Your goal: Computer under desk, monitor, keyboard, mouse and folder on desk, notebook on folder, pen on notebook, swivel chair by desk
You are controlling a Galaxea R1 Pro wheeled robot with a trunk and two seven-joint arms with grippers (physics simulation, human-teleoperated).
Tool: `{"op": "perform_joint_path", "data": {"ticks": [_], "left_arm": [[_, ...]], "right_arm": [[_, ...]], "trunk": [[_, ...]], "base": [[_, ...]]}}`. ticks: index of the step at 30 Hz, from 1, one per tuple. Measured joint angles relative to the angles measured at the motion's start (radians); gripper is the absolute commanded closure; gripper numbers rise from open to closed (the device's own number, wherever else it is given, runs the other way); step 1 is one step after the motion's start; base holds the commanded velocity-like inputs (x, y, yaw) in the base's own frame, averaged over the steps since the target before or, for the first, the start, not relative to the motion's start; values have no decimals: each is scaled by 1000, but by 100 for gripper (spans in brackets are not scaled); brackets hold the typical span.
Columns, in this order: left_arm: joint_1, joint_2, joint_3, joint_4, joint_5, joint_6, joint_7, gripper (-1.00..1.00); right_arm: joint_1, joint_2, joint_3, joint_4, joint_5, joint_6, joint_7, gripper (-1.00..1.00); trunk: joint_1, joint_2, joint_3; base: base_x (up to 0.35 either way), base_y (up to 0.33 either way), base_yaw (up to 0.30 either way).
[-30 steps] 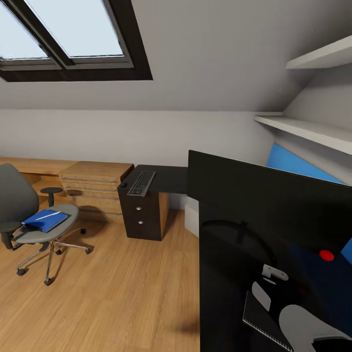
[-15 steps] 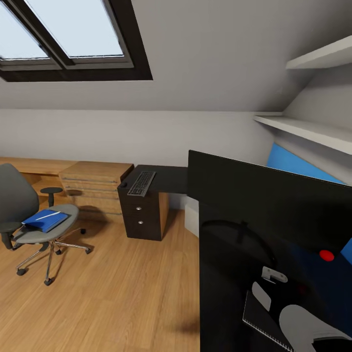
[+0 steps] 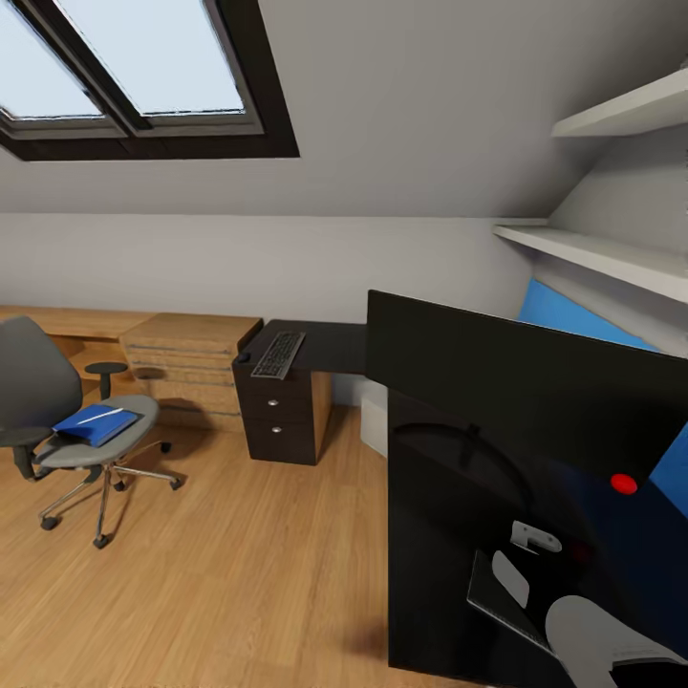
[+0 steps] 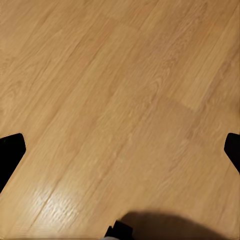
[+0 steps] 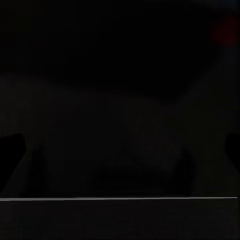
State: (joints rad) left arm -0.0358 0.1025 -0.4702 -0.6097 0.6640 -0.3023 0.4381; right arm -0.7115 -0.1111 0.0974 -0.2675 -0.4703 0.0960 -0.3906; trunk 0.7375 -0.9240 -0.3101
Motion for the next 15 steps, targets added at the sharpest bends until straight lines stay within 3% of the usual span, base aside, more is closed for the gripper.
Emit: {"op": "perform_joint_path", "data": {"ticks": [15], "left_arm": [[0,0,0,0,0,0,0,-100]], "right_arm": [[0,0,2,0,8,0,0,-100]], "trunk": [[0,0,0]], "base": [[-203,0,0]]}}
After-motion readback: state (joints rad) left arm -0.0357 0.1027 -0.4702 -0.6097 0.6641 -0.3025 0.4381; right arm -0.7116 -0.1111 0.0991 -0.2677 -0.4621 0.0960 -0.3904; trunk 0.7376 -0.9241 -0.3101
